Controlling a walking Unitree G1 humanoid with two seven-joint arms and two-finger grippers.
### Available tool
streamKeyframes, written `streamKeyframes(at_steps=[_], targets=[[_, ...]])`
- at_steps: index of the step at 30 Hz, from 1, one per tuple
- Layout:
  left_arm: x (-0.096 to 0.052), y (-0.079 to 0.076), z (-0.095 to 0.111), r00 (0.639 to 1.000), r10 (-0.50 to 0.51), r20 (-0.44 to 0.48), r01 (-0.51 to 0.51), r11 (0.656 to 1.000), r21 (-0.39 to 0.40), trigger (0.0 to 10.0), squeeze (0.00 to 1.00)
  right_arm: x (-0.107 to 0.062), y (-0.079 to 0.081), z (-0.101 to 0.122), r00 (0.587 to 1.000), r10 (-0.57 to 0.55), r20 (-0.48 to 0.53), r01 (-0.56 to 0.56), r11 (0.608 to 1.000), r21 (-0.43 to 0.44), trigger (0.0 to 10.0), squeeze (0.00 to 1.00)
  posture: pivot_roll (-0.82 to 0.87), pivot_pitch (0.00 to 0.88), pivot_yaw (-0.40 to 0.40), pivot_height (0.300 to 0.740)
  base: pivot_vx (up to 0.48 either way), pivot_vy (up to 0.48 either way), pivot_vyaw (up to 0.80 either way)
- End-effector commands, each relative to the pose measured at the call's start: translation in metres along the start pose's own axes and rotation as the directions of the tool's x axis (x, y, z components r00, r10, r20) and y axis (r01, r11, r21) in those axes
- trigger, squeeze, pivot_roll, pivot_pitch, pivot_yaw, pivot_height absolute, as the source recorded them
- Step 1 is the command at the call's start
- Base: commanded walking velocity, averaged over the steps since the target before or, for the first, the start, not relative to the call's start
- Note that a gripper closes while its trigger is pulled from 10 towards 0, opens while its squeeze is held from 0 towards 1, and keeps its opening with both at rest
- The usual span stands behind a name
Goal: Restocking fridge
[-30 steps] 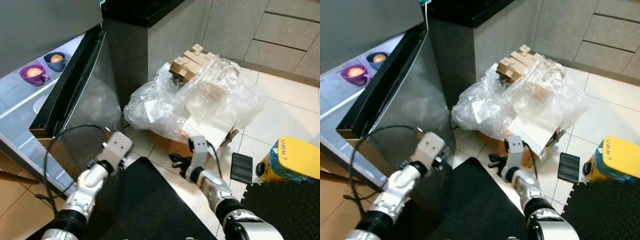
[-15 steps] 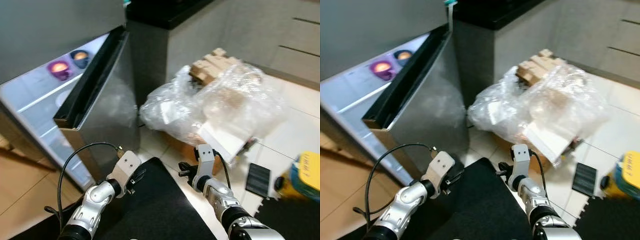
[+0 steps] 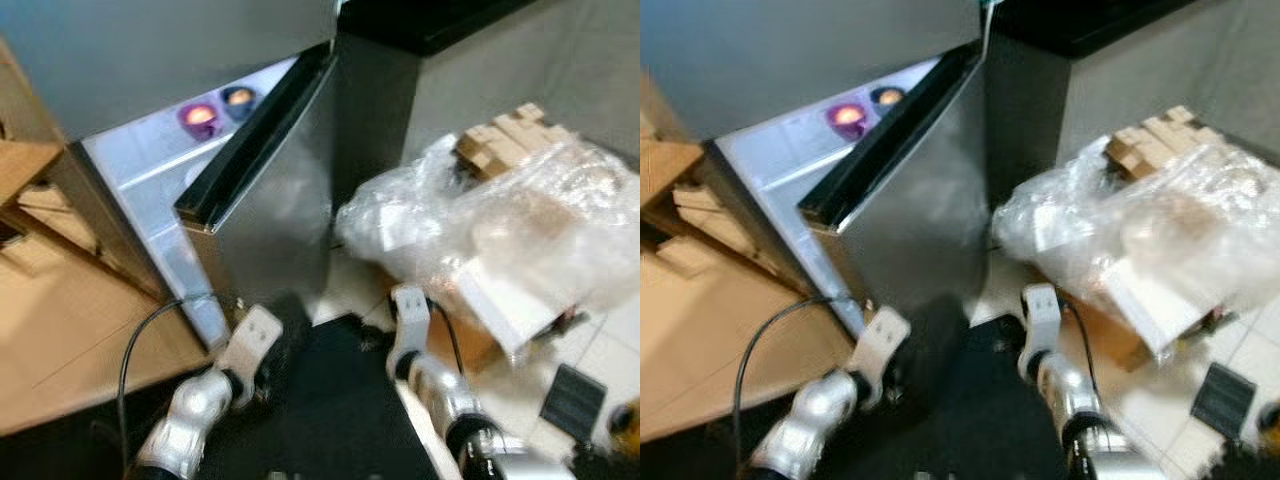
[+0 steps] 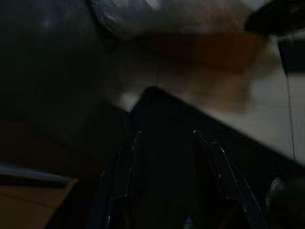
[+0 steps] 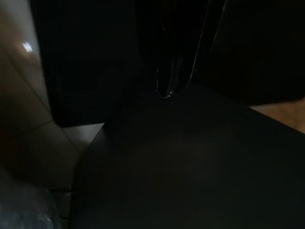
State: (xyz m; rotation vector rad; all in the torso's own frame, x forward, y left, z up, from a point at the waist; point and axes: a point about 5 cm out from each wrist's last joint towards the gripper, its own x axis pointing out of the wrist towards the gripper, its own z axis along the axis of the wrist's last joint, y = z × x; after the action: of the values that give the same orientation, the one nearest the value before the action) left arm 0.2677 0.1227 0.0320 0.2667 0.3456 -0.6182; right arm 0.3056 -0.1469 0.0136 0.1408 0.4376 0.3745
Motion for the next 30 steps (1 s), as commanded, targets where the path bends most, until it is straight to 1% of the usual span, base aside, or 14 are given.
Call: streamKeyframes(at_steps=[1, 14, 15, 18, 19, 21, 23, 24, 25, 26, 28, 30], targets=[[-0.005, 0.001, -0.009, 0.999, 0.012, -0.034, -0.013, 1.000, -0.018, 10.0, 0.00, 0.002, 0.007, -0.005, 1.000, 0.015, -0.011, -0.015, 1.000, 0.006, 10.0, 0.00, -0.09, 0.110, -0.005, 0.738, 0.000, 0.000, 0.80], [-0.006, 0.001, -0.008, 0.999, 0.022, -0.031, -0.023, 0.999, -0.026, 10.0, 0.00, 0.002, 0.005, -0.004, 1.000, 0.017, -0.022, -0.017, 1.000, -0.016, 10.0, 0.00, -0.09, 0.098, -0.014, 0.738, 0.000, 0.000, 0.78], [-0.006, 0.001, -0.008, 0.999, 0.024, -0.028, -0.024, 0.999, -0.025, 10.0, 0.00, 0.002, 0.005, -0.004, 1.000, 0.016, -0.021, -0.016, 1.000, -0.018, 10.0, 0.00, -0.09, 0.098, -0.014, 0.738, 0.000, 0.000, 0.00], [-0.007, 0.004, -0.007, 0.999, 0.043, -0.023, -0.044, 0.999, -0.029, 10.0, 0.00, 0.002, 0.003, -0.003, 1.000, -0.010, -0.020, 0.011, 1.000, 0.020, 10.0, 0.00, -0.09, 0.094, -0.015, 0.738, 0.000, 0.000, 0.00], [-0.008, 0.004, -0.007, 0.999, 0.047, -0.022, -0.048, 0.998, -0.031, 10.0, 0.00, 0.002, 0.003, -0.003, 1.000, -0.008, -0.018, 0.008, 1.000, 0.018, 10.0, 0.00, -0.09, 0.094, -0.015, 0.738, 0.000, 0.000, 0.00], [-0.008, 0.007, -0.007, 0.997, 0.074, -0.019, -0.075, 0.997, -0.033, 10.0, 0.00, 0.002, 0.003, -0.002, 1.000, -0.004, -0.017, 0.005, 1.000, 0.014, 10.0, 0.00, -0.09, 0.090, -0.017, 0.738, 0.000, 0.000, 0.00], [-0.007, 0.015, -0.005, 0.988, 0.152, -0.022, -0.153, 0.987, -0.054, 10.0, 0.00, 0.002, 0.004, -0.002, 1.000, 0.002, -0.017, -0.002, 1.000, 0.012, 10.0, 0.00, -0.09, 0.089, -0.018, 0.738, 0.000, -0.129, 0.00], [-0.007, 0.015, -0.005, 0.988, 0.152, -0.022, -0.153, 0.987, -0.054, 10.0, 0.00, 0.002, 0.004, -0.002, 1.000, 0.002, -0.017, -0.002, 1.000, 0.012, 10.0, 0.00, -0.09, 0.089, -0.018, 0.738, 0.000, -0.259, 0.00], [-0.007, 0.023, -0.005, 0.974, 0.225, -0.030, -0.227, 0.971, -0.081, 10.0, 0.00, 0.002, 0.004, -0.002, 1.000, 0.005, -0.017, -0.005, 1.000, 0.010, 10.0, 0.00, -0.09, 0.090, -0.019, 0.738, 0.000, -0.480, 0.00], [-0.007, 0.026, -0.004, 0.969, 0.244, -0.027, -0.245, 0.966, -0.086, 10.0, 0.00, 0.003, 0.004, -0.002, 1.000, 0.006, -0.018, -0.006, 1.000, 0.009, 10.0, 0.00, -0.09, 0.089, -0.019, 0.738, 0.000, -0.480, 0.00], [-0.007, 0.026, -0.004, 0.969, 0.244, -0.027, -0.245, 0.966, -0.086, 10.0, 0.00, 0.003, 0.004, -0.002, 1.000, 0.006, -0.018, -0.006, 1.000, 0.009, 10.0, 0.00, -0.09, 0.089, -0.019, 0.738, 0.000, -0.480, 0.00], [-0.007, 0.029, -0.003, 0.961, 0.274, -0.026, -0.275, 0.957, -0.095, 10.0, 0.00, 0.003, 0.005, -0.002, 1.000, 0.009, -0.019, -0.009, 1.000, 0.008, 10.0, 0.00, -0.09, 0.089, -0.020, 0.738, 0.000, -0.480, 0.00]])
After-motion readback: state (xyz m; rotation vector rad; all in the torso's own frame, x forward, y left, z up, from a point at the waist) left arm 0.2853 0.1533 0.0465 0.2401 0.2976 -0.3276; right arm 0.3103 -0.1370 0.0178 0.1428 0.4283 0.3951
